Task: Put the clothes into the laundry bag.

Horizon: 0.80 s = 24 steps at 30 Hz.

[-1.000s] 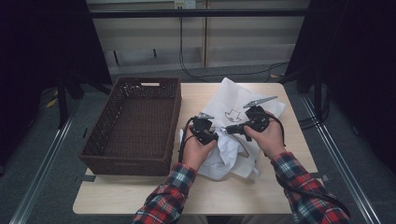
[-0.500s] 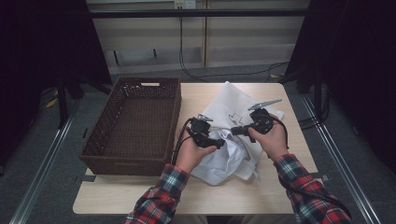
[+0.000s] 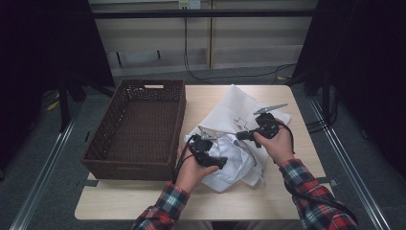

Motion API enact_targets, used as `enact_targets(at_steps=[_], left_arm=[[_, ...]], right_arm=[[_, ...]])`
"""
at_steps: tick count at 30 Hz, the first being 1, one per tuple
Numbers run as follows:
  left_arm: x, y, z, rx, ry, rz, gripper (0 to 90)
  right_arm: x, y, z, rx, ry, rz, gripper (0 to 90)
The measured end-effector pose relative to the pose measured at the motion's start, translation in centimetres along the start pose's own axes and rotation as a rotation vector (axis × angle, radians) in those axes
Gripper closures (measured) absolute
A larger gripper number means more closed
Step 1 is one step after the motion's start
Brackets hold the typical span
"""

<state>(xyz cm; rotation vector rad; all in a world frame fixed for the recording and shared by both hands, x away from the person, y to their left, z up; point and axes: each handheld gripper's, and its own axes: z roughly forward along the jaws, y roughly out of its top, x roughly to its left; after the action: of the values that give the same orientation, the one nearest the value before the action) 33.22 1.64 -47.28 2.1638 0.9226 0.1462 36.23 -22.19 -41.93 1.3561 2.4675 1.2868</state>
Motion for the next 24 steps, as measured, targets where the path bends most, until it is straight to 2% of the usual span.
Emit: enact_targets(at_steps=[3,6,7,9,11,14,16,21,22,24], left_arm=[[0.1,-0.6,0.7,-0.007,0.0,0.014,15.3],[0.3,-1.2,1.2,-0.008,-0.014,-0.005,19.6],[0.3,-1.3,1.4,-0.006,-0.009,0.0,22.1],[0.4,-1.7,1.7,0.011,-0.02,0.029,26.9],[0.2,-2.0,1.9,-0.007,-0.004,0.048,30.6],[-0.1,-2.0,1.9,0.004,0.02,0.086,36.4],[-0.3,-2.1,1.9,-0.002,0.029,0.096,43.4],[-0.7,-2.0,1.8,0.002,0.008,0.088,65.7],[-0.7,-1.8,1.7,0.018,-0.012,0.072,73.3],[-0.5,-1.6,1.4,0.011,-0.048,0.012,79.8]], right_arm=[[0.1,-0.1,0.2,0.007,0.001,0.008,89.9],[0.1,-0.2,0.4,0.009,0.004,0.008,89.9],[0.1,-0.3,0.4,0.006,0.006,0.008,89.9],[0.1,-0.3,0.5,0.007,0.009,0.006,89.9],[0.2,-0.4,0.5,0.011,0.009,0.004,90.0],[0.2,-0.5,0.5,0.012,0.01,0.012,89.9],[0.2,-0.4,0.6,0.011,0.009,0.009,90.0],[0.3,-0.5,0.8,0.014,0.01,0.007,89.9],[0.3,-0.6,0.9,0.014,0.012,0.01,90.0],[0.3,-0.6,1.0,0.015,0.011,0.008,90.0]])
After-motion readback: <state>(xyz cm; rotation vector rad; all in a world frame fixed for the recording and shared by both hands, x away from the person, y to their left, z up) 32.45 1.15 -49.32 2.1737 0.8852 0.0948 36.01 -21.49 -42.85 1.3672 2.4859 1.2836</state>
